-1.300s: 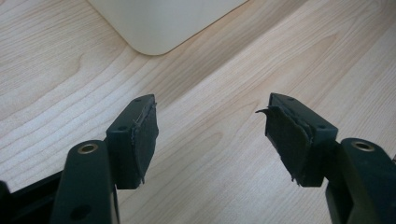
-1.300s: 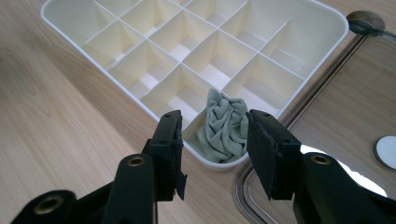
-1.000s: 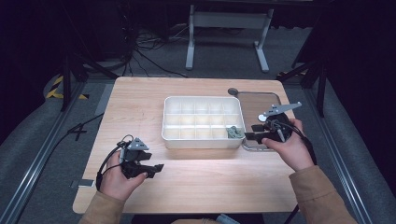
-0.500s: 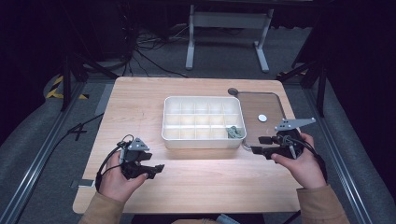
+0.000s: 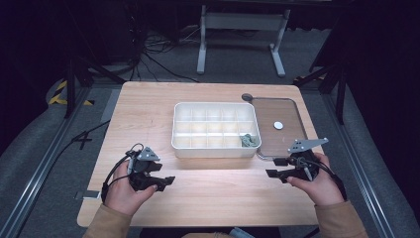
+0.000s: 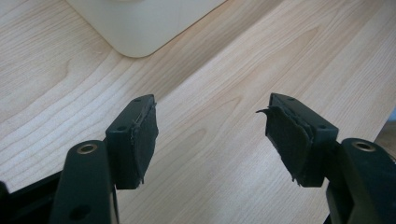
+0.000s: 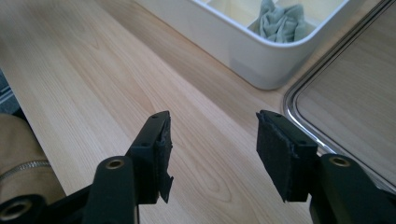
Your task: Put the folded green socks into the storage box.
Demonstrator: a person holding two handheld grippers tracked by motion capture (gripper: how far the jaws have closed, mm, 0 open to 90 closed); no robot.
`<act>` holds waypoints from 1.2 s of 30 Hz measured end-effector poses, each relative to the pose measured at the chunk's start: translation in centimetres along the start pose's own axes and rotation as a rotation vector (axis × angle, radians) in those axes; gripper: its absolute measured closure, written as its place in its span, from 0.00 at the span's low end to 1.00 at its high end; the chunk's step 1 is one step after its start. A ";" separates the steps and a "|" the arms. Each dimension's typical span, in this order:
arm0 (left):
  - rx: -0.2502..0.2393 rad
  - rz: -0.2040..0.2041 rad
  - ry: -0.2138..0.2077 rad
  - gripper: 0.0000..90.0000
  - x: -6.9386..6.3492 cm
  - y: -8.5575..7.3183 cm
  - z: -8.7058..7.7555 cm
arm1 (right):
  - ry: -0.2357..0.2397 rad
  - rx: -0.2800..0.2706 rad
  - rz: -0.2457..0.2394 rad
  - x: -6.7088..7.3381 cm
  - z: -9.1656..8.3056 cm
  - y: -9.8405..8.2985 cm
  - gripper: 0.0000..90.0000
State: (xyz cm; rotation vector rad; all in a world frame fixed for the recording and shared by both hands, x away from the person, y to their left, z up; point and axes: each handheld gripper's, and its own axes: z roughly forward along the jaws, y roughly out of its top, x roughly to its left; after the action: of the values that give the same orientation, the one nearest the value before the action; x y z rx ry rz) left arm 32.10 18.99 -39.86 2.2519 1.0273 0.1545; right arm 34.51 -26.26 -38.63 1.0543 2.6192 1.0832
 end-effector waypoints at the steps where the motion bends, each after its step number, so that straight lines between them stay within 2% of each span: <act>1: 0.000 0.006 -0.001 0.39 0.1 0.0 0.0 | -0.003 0.007 -0.012 0.0 0.2 -0.1 0.50; 5: 0.014 0.006 -0.009 0.39 0.0 0.0 0.1 | -0.008 -0.004 -0.036 0.3 0.7 -0.6 0.46; 9: 0.013 0.014 -0.015 0.39 0.0 0.0 0.2 | -0.007 0.006 -0.036 0.5 1.2 -1.3 0.46; 17: 0.107 0.098 -0.025 0.38 -0.1 -0.3 1.4 | 0.001 0.002 -0.048 0.8 3.1 -3.0 0.46; 22: 0.142 0.121 -0.040 0.38 -0.3 -0.4 2.0 | 0.005 0.017 -0.058 1.0 4.2 -3.8 0.45; 27: 0.177 0.139 -0.051 0.37 -0.3 -0.6 2.7 | 0.008 0.058 -0.077 1.7 5.3 -4.4 0.46; 30: 0.192 0.156 -0.047 0.36 -0.4 -0.6 3.0 | -0.007 0.057 -0.103 2.0 5.7 -4.5 0.46; 32: 0.202 0.160 -0.056 0.36 -0.5 -0.6 3.1 | -0.036 0.046 -0.126 2.1 6.0 -4.6 0.46; 36: 0.208 0.160 -0.059 0.35 -0.4 -0.8 3.3 | -0.038 0.039 -0.129 2.2 6.5 -5.0 0.46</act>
State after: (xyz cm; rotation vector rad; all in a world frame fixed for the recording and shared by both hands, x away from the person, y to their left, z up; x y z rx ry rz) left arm 32.52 17.41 -42.81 2.5120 0.8655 0.0509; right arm 32.36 -23.61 -46.46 0.8889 2.6473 0.9788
